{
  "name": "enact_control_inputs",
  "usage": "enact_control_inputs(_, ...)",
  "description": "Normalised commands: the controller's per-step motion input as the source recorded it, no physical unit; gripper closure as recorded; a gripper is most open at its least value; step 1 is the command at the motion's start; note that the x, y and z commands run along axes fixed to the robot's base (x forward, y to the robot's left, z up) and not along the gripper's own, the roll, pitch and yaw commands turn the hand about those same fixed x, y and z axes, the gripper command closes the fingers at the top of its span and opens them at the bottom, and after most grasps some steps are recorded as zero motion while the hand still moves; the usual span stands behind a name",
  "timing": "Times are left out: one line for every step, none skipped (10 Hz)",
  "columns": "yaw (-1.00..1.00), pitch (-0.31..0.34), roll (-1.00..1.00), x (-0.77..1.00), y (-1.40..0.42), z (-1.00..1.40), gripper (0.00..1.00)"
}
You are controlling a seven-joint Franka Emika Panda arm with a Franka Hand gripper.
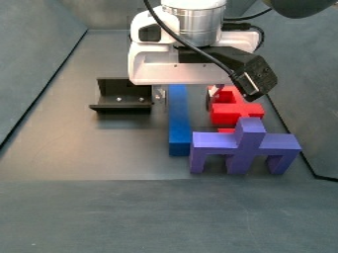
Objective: Pick up the blue object. Move up. Move to above the board. Insert the blue object.
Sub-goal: Pick up the blue object.
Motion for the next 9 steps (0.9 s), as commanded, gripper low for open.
enact_control_inputs(0.0, -0.031, -0.06, 0.07, -0.02, -0.22, 0.0)
enact_control_inputs(0.0, -0.027, -0.05, 0.11, -0.05, -0.21, 0.0)
enact_control_inputs(-0.03, -0.014, -0.04, 0.12, 0.0, -0.23, 0.0)
enact_control_inputs(-0.02, -0.007, -0.02, 0.02, 0.0, -0.2, 0.0)
enact_control_inputs(0.0, 0.0, -0.01, 0.0, 0.0, -0.12, 0.0)
enact_control_inputs(0.0, 0.0, 0.0, 0.0, 0.0, 0.0, 0.0)
enact_control_inputs(0.0, 0.0, 0.0, 0.0, 0.0, 0.0, 1.0)
enact_control_inputs(0.0, 0.0, 0.0, 0.0, 0.0, 0.0, 1.0)
enact_control_inputs(0.0, 0.0, 0.0, 0.0, 0.0, 0.0, 1.0)
